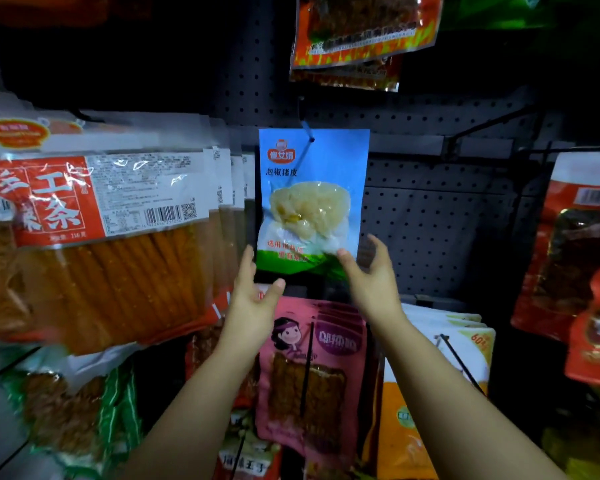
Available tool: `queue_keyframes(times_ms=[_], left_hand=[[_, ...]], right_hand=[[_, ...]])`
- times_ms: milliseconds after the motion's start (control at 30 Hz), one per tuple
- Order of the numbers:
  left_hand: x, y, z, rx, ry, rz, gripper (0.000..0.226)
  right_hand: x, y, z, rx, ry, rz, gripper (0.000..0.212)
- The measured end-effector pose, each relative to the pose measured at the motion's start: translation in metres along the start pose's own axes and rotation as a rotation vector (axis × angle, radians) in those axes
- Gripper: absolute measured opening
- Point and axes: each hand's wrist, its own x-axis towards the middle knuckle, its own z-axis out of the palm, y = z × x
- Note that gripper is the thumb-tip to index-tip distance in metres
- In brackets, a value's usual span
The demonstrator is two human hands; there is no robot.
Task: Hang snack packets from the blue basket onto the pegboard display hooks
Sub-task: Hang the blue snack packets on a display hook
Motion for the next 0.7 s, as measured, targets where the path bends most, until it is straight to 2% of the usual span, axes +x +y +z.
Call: queue_keyframes(times_ms=[67,133,200,333,433,567,633,700], left_hand=[[-0.022,-0.004,-0.006,-0.125,0.017,-0.065,0.049],[-0.044,-0.006,-0.013,-0.126,0.027,-0.085,0.031],[-0.061,0.000,-0.019,-0.154,0.017,-0.054,0.026],[-0.091,0.025,-0.011,-0.187,-0.134,0.054,0.024],[-0.122,0.039,0.006,-0.203,-0.271,0.092,0.017],[-0.188,0.041,0.039,-0.159,-0.469,0.128,0.020],[-0.228,0.033,0.061,-0.124,-0.606,0.093,0.022],[-0.269,0.018,0.089,-0.110,-0.752,-0.021,0.024]], right_hand=[[-0.022,0.003,-0.006,0.002,0.043,0.024,0.050],[-0.048,0.005,-0.012,0.059,0.043,0.037,0.032],[-0.075,0.006,-0.022,0.159,0.023,0.058,0.012],[-0.126,0.004,-0.059,0.252,0.101,0.068,0.018],[-0.176,0.010,-0.107,0.224,0.192,0.079,0.008],[-0.256,0.030,-0.182,0.115,0.347,0.193,0.007],[-0.297,0.045,-0.213,0.054,0.421,0.275,0.011],[-0.334,0.064,-0.240,0.001,0.490,0.377,0.018]])
